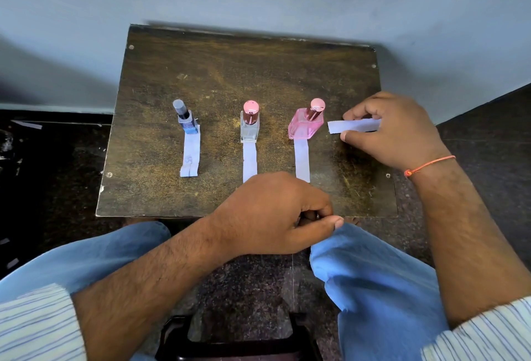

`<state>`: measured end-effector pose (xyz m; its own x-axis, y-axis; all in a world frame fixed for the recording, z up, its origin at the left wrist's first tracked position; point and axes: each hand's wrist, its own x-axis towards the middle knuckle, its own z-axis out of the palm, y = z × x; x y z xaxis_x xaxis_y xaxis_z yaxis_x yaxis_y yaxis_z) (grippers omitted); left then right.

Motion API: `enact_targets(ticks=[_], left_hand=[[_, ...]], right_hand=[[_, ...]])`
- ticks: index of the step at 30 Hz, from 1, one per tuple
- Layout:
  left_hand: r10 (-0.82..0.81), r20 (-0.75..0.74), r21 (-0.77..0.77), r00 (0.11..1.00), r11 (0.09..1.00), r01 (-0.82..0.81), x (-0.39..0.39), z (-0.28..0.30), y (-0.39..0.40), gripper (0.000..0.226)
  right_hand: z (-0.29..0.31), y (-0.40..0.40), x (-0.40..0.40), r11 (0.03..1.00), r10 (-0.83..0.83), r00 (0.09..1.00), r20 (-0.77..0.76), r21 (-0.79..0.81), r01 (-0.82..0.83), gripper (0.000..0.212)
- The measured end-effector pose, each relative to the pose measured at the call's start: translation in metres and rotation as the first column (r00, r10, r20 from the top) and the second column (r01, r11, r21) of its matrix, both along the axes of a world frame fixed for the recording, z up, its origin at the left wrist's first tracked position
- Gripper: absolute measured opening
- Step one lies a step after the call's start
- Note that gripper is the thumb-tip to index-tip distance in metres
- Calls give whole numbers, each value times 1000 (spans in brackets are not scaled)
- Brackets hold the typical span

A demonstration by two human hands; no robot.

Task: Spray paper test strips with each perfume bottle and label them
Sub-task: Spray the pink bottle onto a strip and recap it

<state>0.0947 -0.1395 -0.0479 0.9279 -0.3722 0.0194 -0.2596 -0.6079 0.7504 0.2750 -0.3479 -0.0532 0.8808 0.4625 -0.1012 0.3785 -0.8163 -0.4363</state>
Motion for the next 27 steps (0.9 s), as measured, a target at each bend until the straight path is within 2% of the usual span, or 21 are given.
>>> enact_targets(ticks=[2, 7, 11, 20, 27], left_hand=[[1, 3, 9, 1000, 1000, -1, 0, -1, 0, 28], [-4, 2, 10, 1000, 1000, 4, 1, -2, 0, 27], [0, -4, 8, 1000, 1000, 0, 1, -3, 0, 27], [0, 2, 6, 1000, 1000, 0, 0, -5, 2, 26], [2, 2, 17, 1000, 1000, -2, 0, -6, 2, 27]], right_hand=[[2, 1, -2, 998, -57, 998, -8, -30, 57, 16], [7, 2, -4, 971, -181, 983, 19, -157, 182, 23], [13, 0, -4, 953, -207, 978, 39, -219, 210, 24], [19, -11, -2, 906, -278, 960, -40, -342, 248, 27], [22, -13, -4, 897, -293, 954, -57, -362, 254, 28]])
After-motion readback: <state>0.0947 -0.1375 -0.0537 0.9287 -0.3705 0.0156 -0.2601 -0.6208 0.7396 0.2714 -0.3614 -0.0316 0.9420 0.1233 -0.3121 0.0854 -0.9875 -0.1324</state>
